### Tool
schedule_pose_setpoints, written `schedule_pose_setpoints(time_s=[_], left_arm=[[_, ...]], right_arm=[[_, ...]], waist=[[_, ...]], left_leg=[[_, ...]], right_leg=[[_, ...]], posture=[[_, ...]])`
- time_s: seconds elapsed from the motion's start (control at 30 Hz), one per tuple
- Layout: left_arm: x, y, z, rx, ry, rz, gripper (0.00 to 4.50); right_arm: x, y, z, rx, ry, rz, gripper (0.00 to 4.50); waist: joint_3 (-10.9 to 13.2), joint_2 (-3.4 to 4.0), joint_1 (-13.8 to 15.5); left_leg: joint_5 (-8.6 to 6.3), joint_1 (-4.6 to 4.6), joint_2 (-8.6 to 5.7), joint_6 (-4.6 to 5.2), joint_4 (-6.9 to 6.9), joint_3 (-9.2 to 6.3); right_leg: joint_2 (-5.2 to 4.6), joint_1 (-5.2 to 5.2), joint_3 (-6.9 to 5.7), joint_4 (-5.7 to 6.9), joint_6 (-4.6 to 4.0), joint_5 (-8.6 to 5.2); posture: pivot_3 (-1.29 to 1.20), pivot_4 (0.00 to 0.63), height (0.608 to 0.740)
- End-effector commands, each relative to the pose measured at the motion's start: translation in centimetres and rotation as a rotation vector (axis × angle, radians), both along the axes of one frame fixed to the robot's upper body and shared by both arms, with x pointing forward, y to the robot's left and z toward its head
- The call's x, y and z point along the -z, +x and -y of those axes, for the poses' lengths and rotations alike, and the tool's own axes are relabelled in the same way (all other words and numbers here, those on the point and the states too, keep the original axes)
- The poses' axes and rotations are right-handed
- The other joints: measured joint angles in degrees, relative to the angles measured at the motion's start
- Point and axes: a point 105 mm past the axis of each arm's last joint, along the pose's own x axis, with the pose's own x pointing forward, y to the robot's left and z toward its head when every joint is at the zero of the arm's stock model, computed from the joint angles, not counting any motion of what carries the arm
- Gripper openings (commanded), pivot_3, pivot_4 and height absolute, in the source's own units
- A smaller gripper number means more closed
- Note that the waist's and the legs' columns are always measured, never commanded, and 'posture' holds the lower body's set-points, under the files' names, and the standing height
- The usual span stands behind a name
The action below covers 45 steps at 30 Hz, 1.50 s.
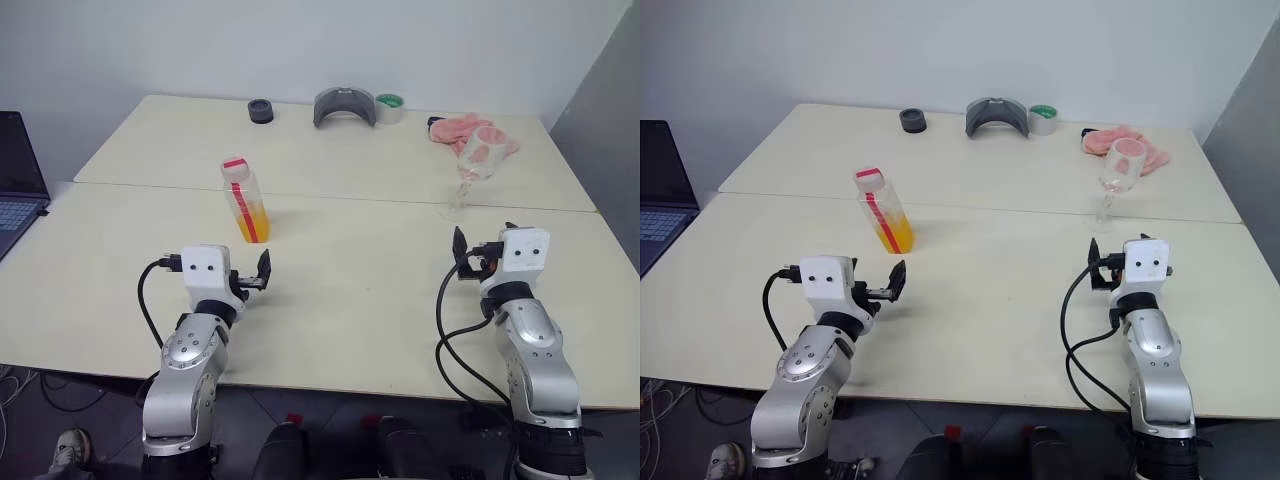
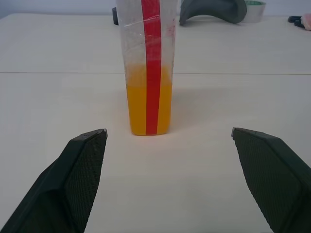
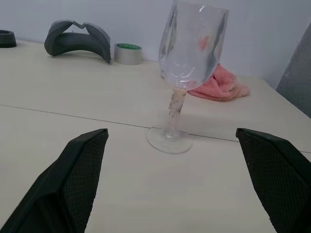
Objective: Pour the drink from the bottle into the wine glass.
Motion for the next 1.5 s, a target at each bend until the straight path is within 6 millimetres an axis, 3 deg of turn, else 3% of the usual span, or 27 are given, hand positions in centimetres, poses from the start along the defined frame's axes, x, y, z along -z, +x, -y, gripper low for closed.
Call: schedule_pose_setpoints(time_s=[0.03, 1.1, 1.23, 1.37, 1.5], left_arm=[[-1.6, -0.1, -0.2, -0.008, 0.025, 0.058, 4.46], [-1.6, -0.1, -0.9, -0.048, 0.03, 0.053, 4.46], [-1.6, 0.5, -1.3, -0.054, 0.04, 0.052, 4.46], [-0.6, 1.9, -1.9, -0.056, 0.064, 0.016, 4.46], [-0.5, 3.0, -1.7, -0.028, 0.05, 0.023, 4.46]], right_arm=[[-1.0, -0.2, -0.1, -0.002, -0.003, 0.045, 4.5], [-1.0, -0.1, -0.3, -0.038, -0.028, 0.026, 4.5], [-1.1, 0.5, -1.8, -0.194, 0.002, -0.009, 4.5], [-1.5, -0.1, -5.2, -0.616, 0.027, -0.111, 4.5], [-2.3, -0.7, -6.4, -0.823, 0.031, -0.156, 4.5]], waist=[[0.0, 0.0, 0.0], [0.0, 0.0, 0.0], [0.0, 0.0, 0.0], [0.02, 0.0, -0.01], [0.03, -0.02, 0.01]], left_leg=[[0.0, 0.0, 0.0, 0.0, 0.0, 0.0], [0.0, 0.0, 0.0, 0.0, 0.0, 0.0], [0.0, 0.01, 0.0, 0.0, 0.0, 0.0], [0.0, 0.03, -0.03, 0.01, 0.01, -0.01], [-0.01, 0.03, -0.03, 0.02, 0.0, -0.03]], right_leg=[[0.0, 0.0, 0.0, 0.0, 0.0, 0.0], [0.0, 0.0, 0.0, 0.0, 0.0, 0.0], [0.0, 0.0, -0.02, 0.01, 0.0, 0.0], [0.01, 0.03, -0.06, 0.0, 0.0, 0.0], [0.02, 0.05, -0.1, -0.04, -0.01, 0.0]], posture=[[0.0, 0.15, 0.74], [0.0, 0.15, 0.74], [0.0, 0.15, 0.74], [0.0, 0.15, 0.74], [0.0, 0.15, 0.74]])
